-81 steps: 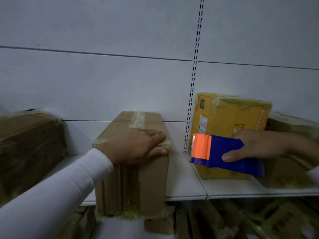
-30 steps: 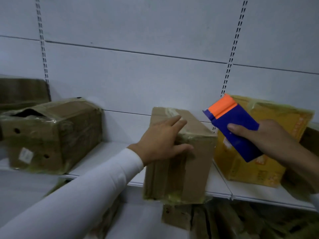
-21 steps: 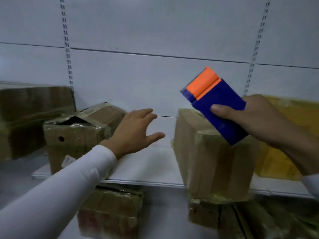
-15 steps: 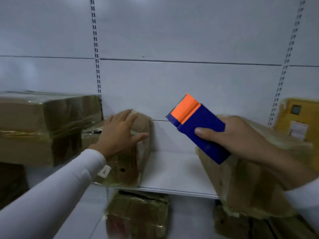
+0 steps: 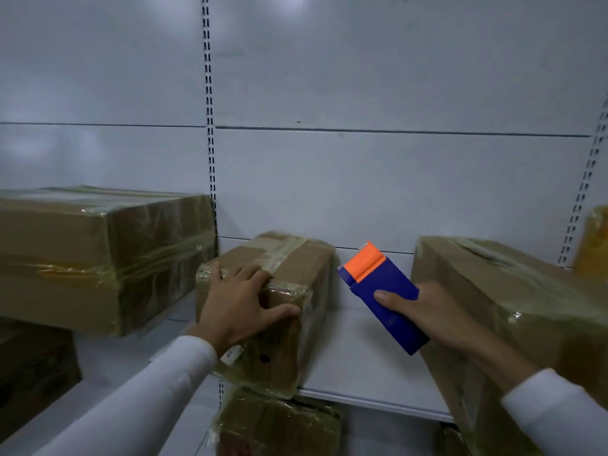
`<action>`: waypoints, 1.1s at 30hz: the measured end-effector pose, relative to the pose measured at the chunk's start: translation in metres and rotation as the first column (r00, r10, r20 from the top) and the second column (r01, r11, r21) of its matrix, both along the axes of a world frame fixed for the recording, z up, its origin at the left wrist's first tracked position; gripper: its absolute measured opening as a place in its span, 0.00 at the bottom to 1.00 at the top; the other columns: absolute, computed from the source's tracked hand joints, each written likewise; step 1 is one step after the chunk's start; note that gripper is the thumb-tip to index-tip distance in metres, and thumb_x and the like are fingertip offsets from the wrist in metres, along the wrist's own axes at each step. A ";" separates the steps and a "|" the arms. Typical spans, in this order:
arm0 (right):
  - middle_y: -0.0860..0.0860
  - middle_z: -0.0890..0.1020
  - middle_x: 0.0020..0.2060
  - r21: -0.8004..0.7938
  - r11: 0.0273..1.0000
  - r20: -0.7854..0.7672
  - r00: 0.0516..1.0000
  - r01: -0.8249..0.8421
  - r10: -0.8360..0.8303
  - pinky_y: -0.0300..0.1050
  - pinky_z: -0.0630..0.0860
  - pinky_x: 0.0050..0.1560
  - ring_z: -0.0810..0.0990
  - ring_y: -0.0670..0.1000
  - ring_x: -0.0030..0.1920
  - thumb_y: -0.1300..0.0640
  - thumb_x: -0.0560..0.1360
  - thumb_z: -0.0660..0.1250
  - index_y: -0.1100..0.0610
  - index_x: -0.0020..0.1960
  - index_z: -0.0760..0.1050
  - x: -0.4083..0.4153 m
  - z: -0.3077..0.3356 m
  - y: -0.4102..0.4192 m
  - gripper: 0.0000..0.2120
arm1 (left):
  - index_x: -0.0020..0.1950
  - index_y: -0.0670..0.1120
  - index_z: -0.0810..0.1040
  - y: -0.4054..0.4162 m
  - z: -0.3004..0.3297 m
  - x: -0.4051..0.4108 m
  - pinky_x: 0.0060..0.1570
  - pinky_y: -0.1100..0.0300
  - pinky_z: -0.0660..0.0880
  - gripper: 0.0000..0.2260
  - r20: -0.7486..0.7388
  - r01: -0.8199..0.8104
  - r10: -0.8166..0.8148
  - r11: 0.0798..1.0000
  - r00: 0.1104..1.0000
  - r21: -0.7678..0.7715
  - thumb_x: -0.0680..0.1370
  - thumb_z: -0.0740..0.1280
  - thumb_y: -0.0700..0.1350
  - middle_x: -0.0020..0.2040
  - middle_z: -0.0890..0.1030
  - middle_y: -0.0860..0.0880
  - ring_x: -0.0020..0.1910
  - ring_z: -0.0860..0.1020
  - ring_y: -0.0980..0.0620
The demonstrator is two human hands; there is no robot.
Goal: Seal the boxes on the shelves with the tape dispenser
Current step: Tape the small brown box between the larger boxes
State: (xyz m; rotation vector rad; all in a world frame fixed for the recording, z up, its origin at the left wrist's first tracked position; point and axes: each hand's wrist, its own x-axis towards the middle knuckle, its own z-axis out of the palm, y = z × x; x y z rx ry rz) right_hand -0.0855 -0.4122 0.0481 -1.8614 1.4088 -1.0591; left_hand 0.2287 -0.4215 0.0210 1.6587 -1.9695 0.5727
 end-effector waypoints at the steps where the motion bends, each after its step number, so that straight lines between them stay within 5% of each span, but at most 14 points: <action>1: 0.50 0.79 0.25 0.003 1.000 0.023 1.000 -0.002 0.002 0.35 0.67 0.26 0.76 0.45 0.25 0.43 0.72 0.73 0.58 0.34 0.73 -0.005 -0.001 -0.001 0.21 | 0.62 0.54 0.76 0.001 0.000 -0.002 0.71 0.36 0.52 0.43 -0.001 0.044 -0.044 0.999 0.999 -0.007 0.64 0.50 0.82 0.63 0.77 0.53 0.63 0.74 0.50; 6: 0.52 0.81 0.26 -0.070 0.998 0.086 0.996 -0.006 0.012 0.31 0.67 0.25 0.77 0.45 0.25 0.45 0.71 0.72 0.60 0.33 0.75 -0.042 0.003 0.000 0.20 | 0.61 0.52 0.78 0.004 -0.001 -0.003 0.73 0.46 0.49 0.39 -0.156 0.272 -0.274 0.962 0.949 -0.038 0.64 0.57 0.79 0.63 0.76 0.54 0.63 0.72 0.51; 13: 0.47 0.82 0.27 -0.189 0.982 -0.070 0.997 -0.026 0.013 0.29 0.67 0.26 0.78 0.42 0.24 0.41 0.69 0.70 0.47 0.30 0.77 -0.087 0.000 0.012 0.14 | 0.59 0.46 0.76 0.011 -0.002 -0.019 0.73 0.43 0.51 0.35 -0.142 0.504 -0.501 0.864 0.853 -0.023 0.68 0.61 0.73 0.64 0.75 0.52 0.65 0.71 0.52; 18: 0.50 0.83 0.28 -0.142 0.990 -0.129 0.992 -0.022 0.003 0.30 0.68 0.26 0.78 0.44 0.24 0.39 0.68 0.70 0.53 0.32 0.76 -0.115 -0.003 0.019 0.18 | 0.63 0.43 0.75 0.009 0.014 -0.027 0.73 0.38 0.52 0.38 -0.136 0.463 -0.450 0.882 0.882 0.085 0.71 0.53 0.73 0.66 0.74 0.48 0.69 0.68 0.49; 23: 0.59 0.79 0.28 -0.099 0.995 -0.144 0.988 0.033 -0.047 0.31 0.64 0.25 0.75 0.47 0.24 0.39 0.69 0.71 0.59 0.33 0.74 -0.114 -0.002 0.026 0.23 | 0.71 0.48 0.69 0.020 0.014 -0.051 0.71 0.49 0.54 0.41 0.025 0.383 -0.384 0.923 0.923 0.036 0.70 0.51 0.76 0.70 0.71 0.47 0.69 0.66 0.48; 27: 0.50 0.80 0.24 -0.088 0.994 -0.147 0.986 0.061 -0.074 0.30 0.64 0.24 0.74 0.44 0.23 0.38 0.71 0.70 0.56 0.32 0.73 -0.093 0.012 0.031 0.22 | 0.69 0.51 0.72 0.029 0.005 -0.074 0.69 0.42 0.59 0.41 0.013 0.284 -0.284 0.959 0.959 -0.002 0.66 0.55 0.77 0.71 0.68 0.49 0.69 0.66 0.47; 30: 0.49 0.80 0.25 -0.117 0.990 -0.132 0.986 0.084 -0.100 0.29 0.64 0.24 0.75 0.43 0.22 0.38 0.71 0.70 0.55 0.32 0.74 -0.076 0.019 0.035 0.22 | 0.70 0.53 0.71 0.023 0.012 -0.048 0.68 0.49 0.63 0.38 -0.058 0.416 -0.412 0.905 0.909 0.085 0.67 0.59 0.73 0.72 0.66 0.54 0.69 0.65 0.53; 33: 0.50 0.82 0.27 -0.131 0.987 -0.136 0.985 0.090 -0.108 0.32 0.66 0.27 0.76 0.43 0.24 0.36 0.69 0.69 0.57 0.34 0.75 -0.066 0.025 0.044 0.23 | 0.70 0.58 0.70 0.013 0.025 -0.009 0.67 0.65 0.59 0.30 -0.206 0.600 -0.566 0.777 0.798 0.192 0.71 0.65 0.68 0.71 0.58 0.68 0.68 0.56 0.70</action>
